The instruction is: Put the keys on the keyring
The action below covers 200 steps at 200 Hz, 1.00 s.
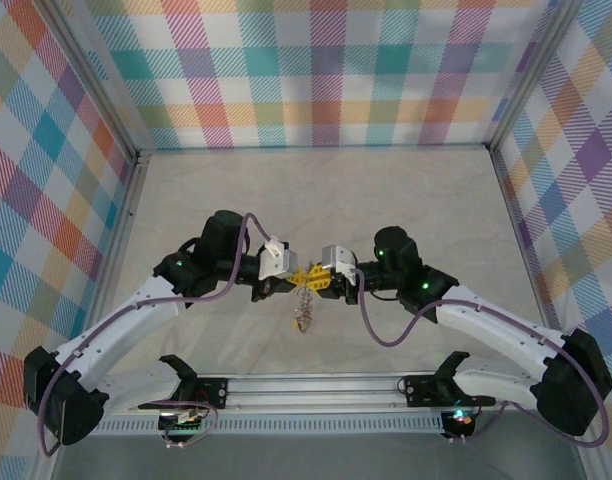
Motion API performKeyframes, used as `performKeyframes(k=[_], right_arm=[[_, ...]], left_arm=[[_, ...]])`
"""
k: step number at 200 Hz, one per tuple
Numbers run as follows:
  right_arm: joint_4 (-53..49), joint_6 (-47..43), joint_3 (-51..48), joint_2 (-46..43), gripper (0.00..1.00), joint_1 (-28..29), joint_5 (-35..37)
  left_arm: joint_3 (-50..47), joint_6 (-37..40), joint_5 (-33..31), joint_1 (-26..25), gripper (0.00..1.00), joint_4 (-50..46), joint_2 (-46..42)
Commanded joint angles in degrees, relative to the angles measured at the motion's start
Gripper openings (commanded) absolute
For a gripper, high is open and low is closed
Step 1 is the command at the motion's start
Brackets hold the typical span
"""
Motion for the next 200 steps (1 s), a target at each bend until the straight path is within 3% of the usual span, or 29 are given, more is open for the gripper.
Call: performKeyframes(k=[1,42,68,97,111,124,138,171,187,200], right_arm=[[1.4,-1.0,-0.22,-2.44,0.39,0.25,-0.78],[-1.82,-4.5,-0.71,-4.45,0.46,0.12,-0.01],[2.67,-1.91,-2.28,-5.57,0.47,-1.47,-3.76],[5.38,0.58,-2.69,-4.67,0.49,-2.2,-0.97],[5.57,7.09,-1.28,-3.28,0.52,-2.56,3.76],[2.71,19.24,1.78,-1.2,0.64,-2.67,16.55],[-4.55,27.81,6.55,1.54,0.68,-2.99,25.89],[-17.23,34.37,15.48,11.56,0.62,-3.53,29.86],[-20.55,36.99,18.65,16.89,0.58,-3.53,28.52],[-22.11,39.6,20.29,20.73,0.55,-3.53,26.68]], left_arm=[[-3.28,-2.45,-2.33,-0.4,0.0,6.92,-3.3],[-4.81,1.09,-9.55,-0.4,0.0,7.75,-8.33],[-3.71,5.3,-11.35,-0.31,0.0,5.71,-9.78],[-4.5,6.19,-13.07,0.38,0.0,2.82,-10.43],[-3.93,2.09,-14.52,1.65,0.0,3.42,-10.43],[-2.53,-0.28,-15.28,3.75,0.0,1.91,-9.92],[-1.43,0.27,-15.72,5.84,0.0,-1.08,-9.86],[2.6,-0.68,-13.88,12.6,0.0,-11.27,-8.46],[4.71,-2.55,-12.5,15.96,0.0,-15.18,-8.18],[3.87,-4.43,-15.31,17.96,0.0,-14.63,-9.24]])
